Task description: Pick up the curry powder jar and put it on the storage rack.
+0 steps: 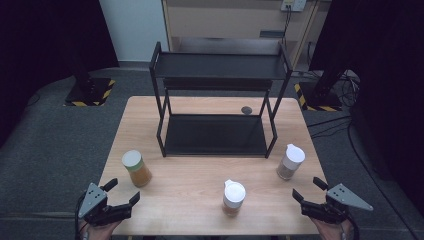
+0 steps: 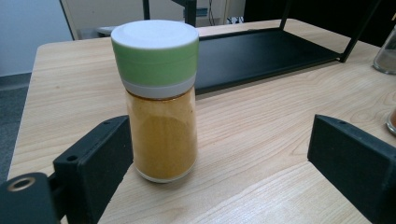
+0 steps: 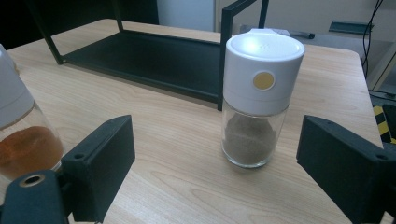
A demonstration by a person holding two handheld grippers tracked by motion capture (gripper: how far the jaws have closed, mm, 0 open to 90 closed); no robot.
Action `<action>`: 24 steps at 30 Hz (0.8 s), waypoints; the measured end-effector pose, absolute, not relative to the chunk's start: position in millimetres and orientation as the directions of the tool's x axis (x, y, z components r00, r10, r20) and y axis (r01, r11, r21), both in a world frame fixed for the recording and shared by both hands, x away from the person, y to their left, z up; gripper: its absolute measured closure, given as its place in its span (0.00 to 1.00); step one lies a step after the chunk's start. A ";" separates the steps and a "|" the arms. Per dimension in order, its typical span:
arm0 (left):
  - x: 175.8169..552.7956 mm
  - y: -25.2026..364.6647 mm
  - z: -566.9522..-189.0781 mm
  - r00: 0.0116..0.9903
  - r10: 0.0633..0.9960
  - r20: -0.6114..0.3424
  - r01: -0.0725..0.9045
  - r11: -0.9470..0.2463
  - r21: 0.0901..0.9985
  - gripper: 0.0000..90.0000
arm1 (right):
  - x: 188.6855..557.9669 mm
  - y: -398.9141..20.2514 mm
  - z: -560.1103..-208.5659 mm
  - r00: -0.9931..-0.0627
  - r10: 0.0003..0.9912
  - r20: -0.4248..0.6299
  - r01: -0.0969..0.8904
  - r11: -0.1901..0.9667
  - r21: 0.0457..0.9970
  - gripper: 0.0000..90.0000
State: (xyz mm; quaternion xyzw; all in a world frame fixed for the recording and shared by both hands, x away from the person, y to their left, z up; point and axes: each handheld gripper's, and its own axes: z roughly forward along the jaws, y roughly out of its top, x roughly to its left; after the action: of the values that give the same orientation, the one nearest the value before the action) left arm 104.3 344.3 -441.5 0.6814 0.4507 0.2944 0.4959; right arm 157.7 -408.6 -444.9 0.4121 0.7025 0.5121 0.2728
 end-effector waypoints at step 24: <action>113.2 353.9 -412.7 0.413 0.910 -0.038 0.362 -0.125 0.924 0.07 | 159.0 -409.0 -444.7 -0.514 0.857 0.042 0.309 0.139 0.941 0.14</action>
State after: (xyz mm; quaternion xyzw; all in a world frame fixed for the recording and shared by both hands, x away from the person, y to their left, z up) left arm 113.2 353.9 -412.7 0.6927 0.4589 0.2877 0.4762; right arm 159.0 -409.0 -444.7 0.4131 0.7054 0.5096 0.2686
